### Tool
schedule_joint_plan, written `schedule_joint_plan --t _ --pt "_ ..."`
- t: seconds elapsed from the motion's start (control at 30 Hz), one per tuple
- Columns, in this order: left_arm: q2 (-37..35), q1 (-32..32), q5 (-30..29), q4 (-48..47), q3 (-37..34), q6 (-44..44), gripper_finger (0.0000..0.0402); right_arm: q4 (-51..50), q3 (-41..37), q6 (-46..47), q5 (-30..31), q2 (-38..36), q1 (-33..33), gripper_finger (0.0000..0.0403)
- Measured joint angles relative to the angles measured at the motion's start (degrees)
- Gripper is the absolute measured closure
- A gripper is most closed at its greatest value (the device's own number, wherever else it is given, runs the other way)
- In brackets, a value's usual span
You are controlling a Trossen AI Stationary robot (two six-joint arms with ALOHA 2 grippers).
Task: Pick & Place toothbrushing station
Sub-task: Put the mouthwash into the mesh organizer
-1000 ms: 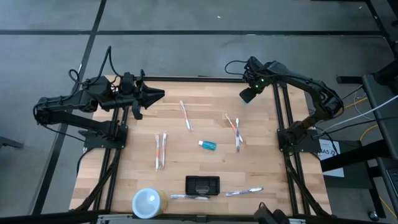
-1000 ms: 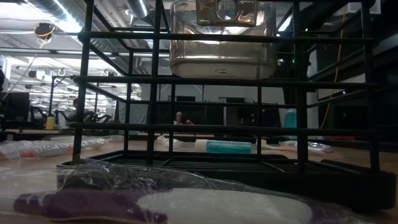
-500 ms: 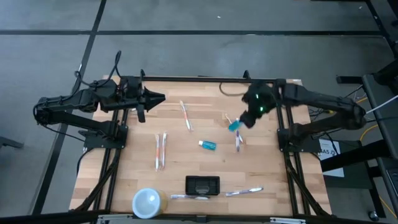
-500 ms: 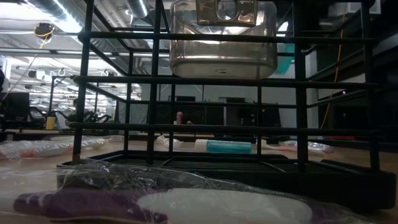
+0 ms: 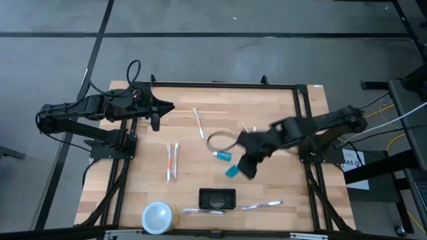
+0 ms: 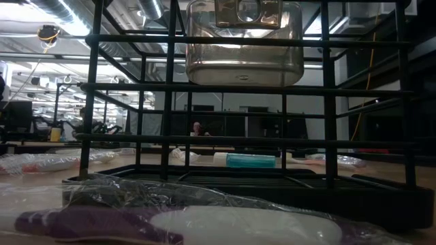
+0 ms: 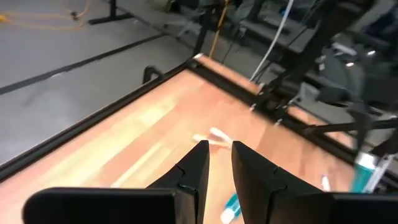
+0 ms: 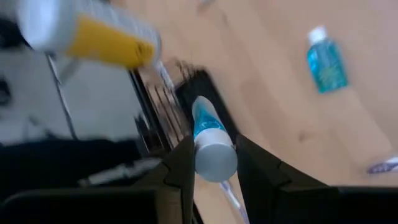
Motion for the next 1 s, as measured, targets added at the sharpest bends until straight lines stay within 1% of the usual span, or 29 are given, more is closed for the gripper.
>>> schedule_joint_plan --t 0.1,0.2,0.4,0.57,0.7,1.0 --pt "0.0 0.01 -0.92 -3.35 0.0 -1.23 0.0336 -0.5 4.22 -0.08 -0.19 4.72 2.28 0.0308" --pt "0.0 0.0 -1.11 -6.86 0.0 -1.55 0.0336 -0.47 7.66 1.74 -0.34 8.12 3.95 0.0308" --pt "0.0 0.0 -1.24 -11.82 -0.03 -1.74 0.0336 -0.57 14.19 6.43 1.91 11.75 6.7 0.0308" --pt "0.0 -0.32 -1.13 -12.35 -0.8 -3.03 0.0336 -3.44 17.75 8.02 2.11 14.64 8.81 0.031" --pt "0.02 -1.9 -1.22 -12.79 -2.03 -3.52 0.0336 -5.79 20.59 6.52 2.7 17.8 10.16 0.031" --pt "0.95 -4.84 -1.68 -14.31 -2.23 -2.66 0.0337 -9.76 27.44 -1.7 4.78 25.84 10.94 0.031"
